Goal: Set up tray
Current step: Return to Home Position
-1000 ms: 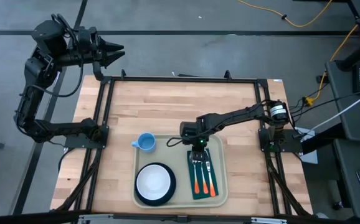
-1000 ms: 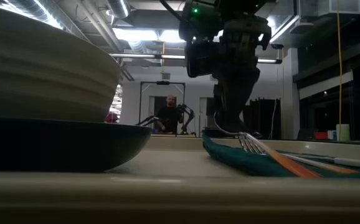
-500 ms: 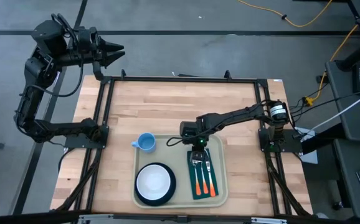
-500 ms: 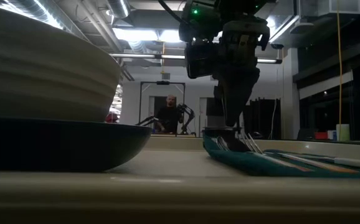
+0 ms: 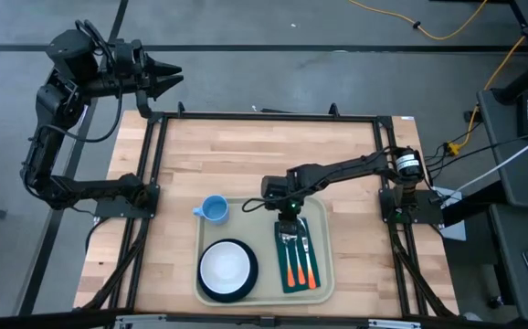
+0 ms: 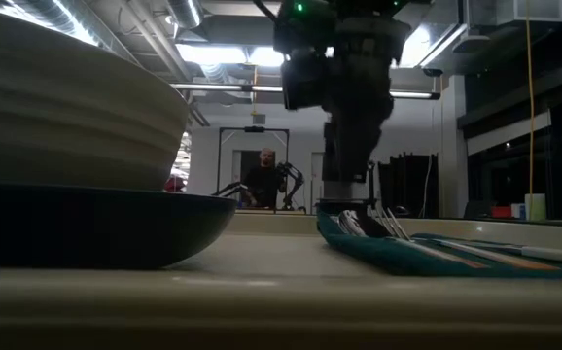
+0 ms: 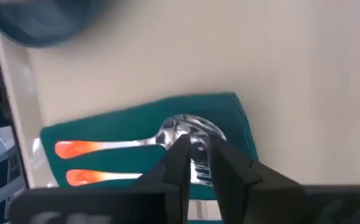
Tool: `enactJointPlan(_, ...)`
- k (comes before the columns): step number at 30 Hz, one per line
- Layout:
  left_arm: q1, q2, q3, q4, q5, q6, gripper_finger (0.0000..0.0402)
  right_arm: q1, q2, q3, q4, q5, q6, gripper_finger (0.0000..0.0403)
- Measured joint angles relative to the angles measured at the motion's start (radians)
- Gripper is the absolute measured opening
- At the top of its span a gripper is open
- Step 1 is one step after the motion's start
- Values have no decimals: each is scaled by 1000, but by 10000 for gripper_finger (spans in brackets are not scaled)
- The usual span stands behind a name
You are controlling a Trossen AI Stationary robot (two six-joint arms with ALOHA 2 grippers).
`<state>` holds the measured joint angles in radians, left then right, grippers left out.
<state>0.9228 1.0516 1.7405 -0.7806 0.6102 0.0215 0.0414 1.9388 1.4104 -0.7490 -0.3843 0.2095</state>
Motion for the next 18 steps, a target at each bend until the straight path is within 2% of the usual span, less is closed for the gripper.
enactJointPlan(3,0,0,0,0,0,0,106,0,-1,53,-33,29,-6,51)
enactJointPlan(7,0,0,0,0,0,0,106,9,-9,154,-58,79,-47,10)
enactJointPlan(11,0,-2,0,-1,0,1,106,23,-43,296,-54,136,-69,6)
enactJointPlan(18,-5,-40,-3,14,12,21,106,17,-129,622,-9,193,-145,4)
